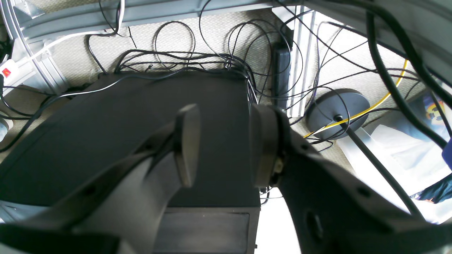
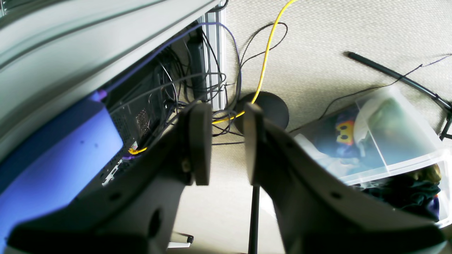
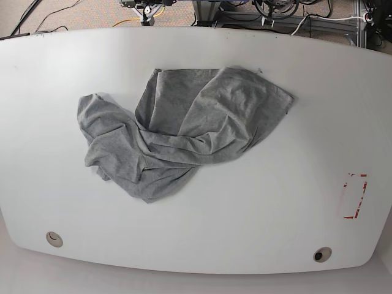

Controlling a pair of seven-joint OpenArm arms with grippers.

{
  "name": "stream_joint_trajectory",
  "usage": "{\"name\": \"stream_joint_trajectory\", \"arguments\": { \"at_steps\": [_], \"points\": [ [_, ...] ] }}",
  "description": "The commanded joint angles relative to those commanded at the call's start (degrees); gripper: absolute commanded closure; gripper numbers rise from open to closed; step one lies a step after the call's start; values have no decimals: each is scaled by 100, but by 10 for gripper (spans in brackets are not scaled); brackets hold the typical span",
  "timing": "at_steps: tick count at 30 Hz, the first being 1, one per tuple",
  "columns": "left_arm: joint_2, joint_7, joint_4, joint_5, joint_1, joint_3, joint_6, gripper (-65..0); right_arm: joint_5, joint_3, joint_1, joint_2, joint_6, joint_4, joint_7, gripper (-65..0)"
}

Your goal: Layout the t-shirt on the table in an organized manner, then fold the t-shirt properly

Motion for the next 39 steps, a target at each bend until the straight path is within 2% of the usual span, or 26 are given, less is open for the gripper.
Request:
{"name": "stream_joint_trajectory", "arguments": {
  "at_steps": [4, 12, 16, 20, 27, 30, 34, 39],
  "points": [
    [0, 0, 35, 0, 26, 0, 0, -221, 0, 0, -18, 0, 0, 9, 35, -160],
    [0, -26, 70, -9, 141, 0, 0, -221, 44, 26, -229, 0, -9, 44, 554, -162],
    [0, -422, 765, 0, 598, 0, 0, -221, 44, 26, -413, 26, -9, 44, 853, -222],
    [0, -466, 1556, 0, 1090, 0, 0, -221, 44, 35, -659, 44, -9, 220, 1002, -270],
    [18, -466, 2673, -9, 1855, 0, 0, -221, 53, 35, -1512, 44, -18, 1565, 985, -254],
    [26, -466, 3147, -9, 2171, 0, 0, -221, 53, 44, -1820, 44, -18, 2084, 826, -254],
    [18, -466, 3833, -9, 2637, -9, -9, -221, 44, 396, -2207, 26, -44, 2804, 563, -260],
    [35, -466, 4624, -9, 3191, -9, -9, -222, 44, 589, -2716, 44, -44, 3727, 519, -262]
  ]
}}
